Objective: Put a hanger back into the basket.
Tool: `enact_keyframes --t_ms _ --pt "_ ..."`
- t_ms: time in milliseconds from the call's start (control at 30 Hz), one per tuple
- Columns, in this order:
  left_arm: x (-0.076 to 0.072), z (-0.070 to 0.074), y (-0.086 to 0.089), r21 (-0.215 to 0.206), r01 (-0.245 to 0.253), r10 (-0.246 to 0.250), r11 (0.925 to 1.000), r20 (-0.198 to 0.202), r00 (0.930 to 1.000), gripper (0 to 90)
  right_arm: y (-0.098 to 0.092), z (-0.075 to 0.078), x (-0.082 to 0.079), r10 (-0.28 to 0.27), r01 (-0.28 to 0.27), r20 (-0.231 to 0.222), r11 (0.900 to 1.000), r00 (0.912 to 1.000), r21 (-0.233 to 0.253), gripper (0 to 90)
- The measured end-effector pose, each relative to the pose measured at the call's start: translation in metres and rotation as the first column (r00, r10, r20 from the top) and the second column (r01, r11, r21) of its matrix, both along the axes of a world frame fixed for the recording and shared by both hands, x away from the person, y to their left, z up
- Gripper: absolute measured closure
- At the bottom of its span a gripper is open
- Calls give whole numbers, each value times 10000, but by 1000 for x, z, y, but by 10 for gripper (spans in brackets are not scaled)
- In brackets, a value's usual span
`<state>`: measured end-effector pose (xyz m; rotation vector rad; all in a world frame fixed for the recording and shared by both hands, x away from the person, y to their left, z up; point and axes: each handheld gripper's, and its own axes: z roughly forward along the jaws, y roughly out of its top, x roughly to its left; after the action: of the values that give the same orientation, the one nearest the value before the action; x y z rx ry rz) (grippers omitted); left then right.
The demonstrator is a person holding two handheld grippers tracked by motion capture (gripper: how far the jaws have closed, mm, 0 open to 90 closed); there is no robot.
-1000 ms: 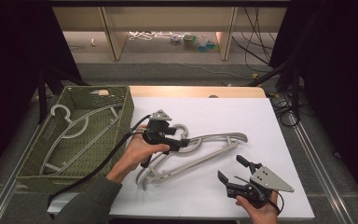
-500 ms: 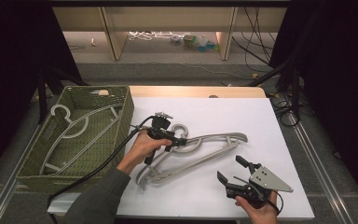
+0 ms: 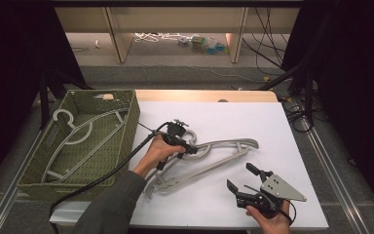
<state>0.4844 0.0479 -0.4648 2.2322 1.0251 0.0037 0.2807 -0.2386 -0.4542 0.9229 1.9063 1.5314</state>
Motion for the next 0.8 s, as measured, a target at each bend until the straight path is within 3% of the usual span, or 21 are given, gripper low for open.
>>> enact_keyframes --t_ms 67,100,500,700,800 --pt "-1 -1 -1 -153 -124 125 9998 34 9999 371 1 -1 1 -6 4 130 9999 9999 145 163" --pt "0 -2 0 41 138 -138 9999 23 9999 398 0 -1 0 -53 52 123 10000 9999 70 163" --pt "3 -12 2 66 202 -200 9998 -211 9996 545 0 -1 1 -22 22 134 10000 9999 45 163" --pt "3 -12 2 310 377 -377 9988 -1 9993 611 1 -1 1 4 -5 131 10000 9999 44 163" --pt "2 -13 1 210 455 -457 9987 68 9989 657 1 -1 1 5 -6 128 10000 9999 37 164"
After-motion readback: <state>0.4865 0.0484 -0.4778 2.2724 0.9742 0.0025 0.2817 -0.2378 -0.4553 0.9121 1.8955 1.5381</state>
